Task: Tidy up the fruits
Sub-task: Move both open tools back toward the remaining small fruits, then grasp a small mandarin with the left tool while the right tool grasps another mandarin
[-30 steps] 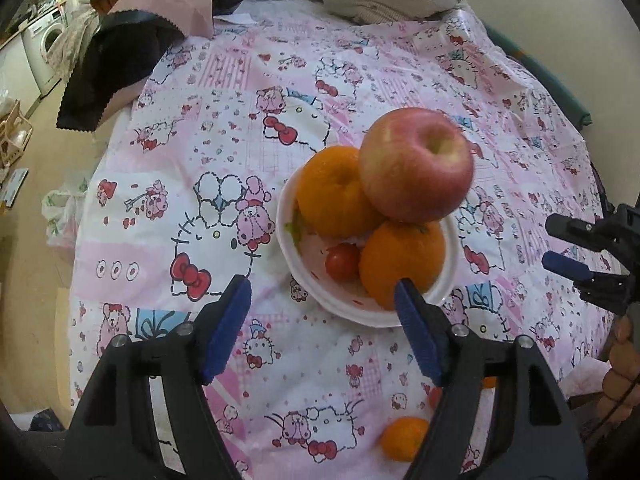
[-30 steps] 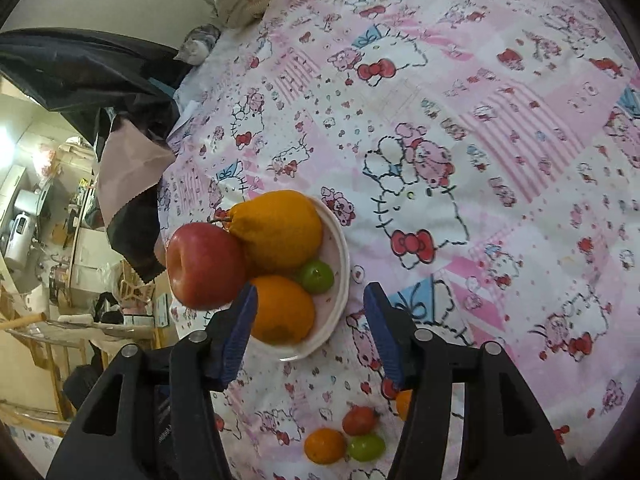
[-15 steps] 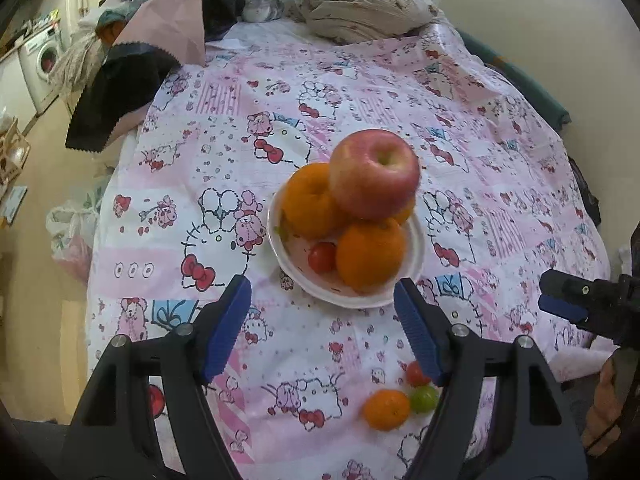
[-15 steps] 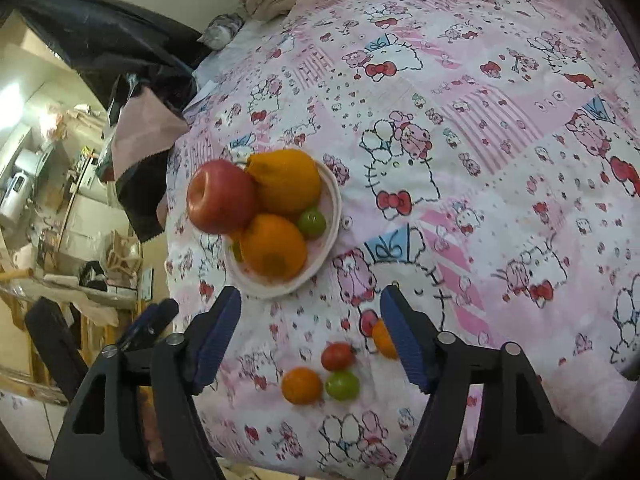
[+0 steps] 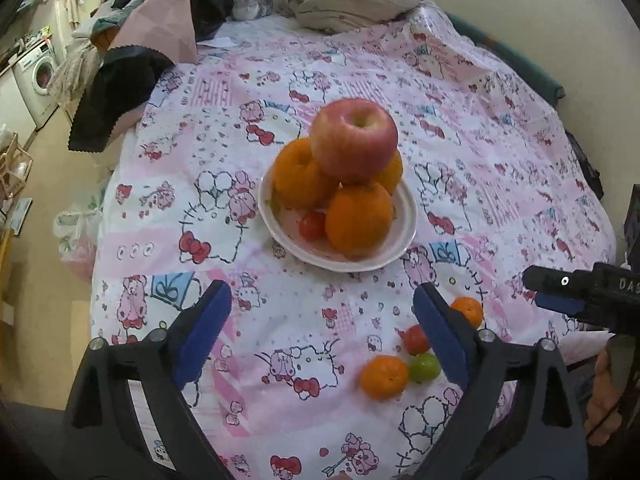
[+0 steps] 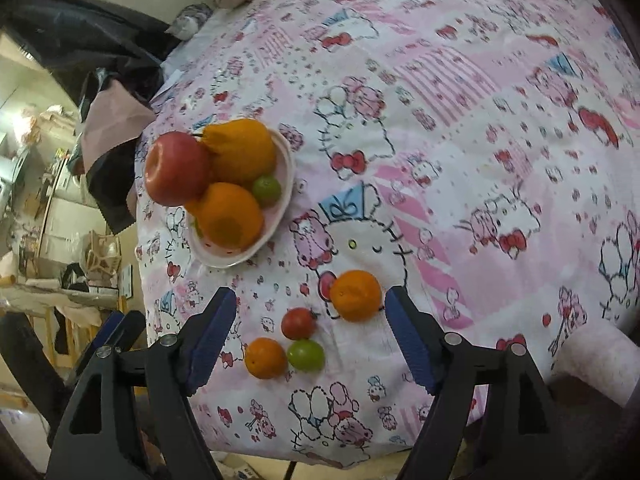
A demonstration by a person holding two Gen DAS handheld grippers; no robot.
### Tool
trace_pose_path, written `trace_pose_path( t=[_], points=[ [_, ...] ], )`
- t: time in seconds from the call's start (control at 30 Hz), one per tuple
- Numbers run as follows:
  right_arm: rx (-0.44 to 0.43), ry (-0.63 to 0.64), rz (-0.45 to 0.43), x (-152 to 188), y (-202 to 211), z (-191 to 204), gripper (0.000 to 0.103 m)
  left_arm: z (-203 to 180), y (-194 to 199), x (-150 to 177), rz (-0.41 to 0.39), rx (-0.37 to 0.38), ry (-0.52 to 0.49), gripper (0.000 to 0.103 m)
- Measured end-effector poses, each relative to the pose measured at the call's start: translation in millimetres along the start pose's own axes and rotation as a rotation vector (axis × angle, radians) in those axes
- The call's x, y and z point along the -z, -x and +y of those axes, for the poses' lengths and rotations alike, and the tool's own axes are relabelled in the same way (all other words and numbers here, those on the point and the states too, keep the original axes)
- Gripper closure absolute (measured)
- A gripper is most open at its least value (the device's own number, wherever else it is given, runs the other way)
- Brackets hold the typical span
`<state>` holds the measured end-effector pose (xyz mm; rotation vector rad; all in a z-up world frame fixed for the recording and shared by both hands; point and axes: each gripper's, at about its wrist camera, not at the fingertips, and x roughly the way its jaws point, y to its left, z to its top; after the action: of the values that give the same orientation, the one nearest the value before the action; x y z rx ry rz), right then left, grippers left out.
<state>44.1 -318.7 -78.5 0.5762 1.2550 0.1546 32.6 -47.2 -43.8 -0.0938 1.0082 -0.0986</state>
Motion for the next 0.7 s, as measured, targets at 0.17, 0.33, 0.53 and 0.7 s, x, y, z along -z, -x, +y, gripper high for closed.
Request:
trace_pose_path(
  t=[0.17, 0.33, 0.53, 0.7],
  points=[
    [-0.004, -0.056, 0.011, -2, -2, -9, 0.023, -3, -19, 7, 0.076, -0.004, 0.015, 0.012],
    [0.004, -0.082, 0.026, -7, -10, -13, 0.023, -4, -32, 12, 0.136, 0.002, 0.036, 0.012],
    [0.001, -0.114, 0.052, -10, -22, -13, 0.023, -10, -43, 14, 0.174, 0.025, 0.034, 0.012],
    [0.016, -0.121, 0.06, -13, -28, -13, 0.023, -11, -51, 14, 0.199, 0.037, 0.038, 0.012]
  ],
)
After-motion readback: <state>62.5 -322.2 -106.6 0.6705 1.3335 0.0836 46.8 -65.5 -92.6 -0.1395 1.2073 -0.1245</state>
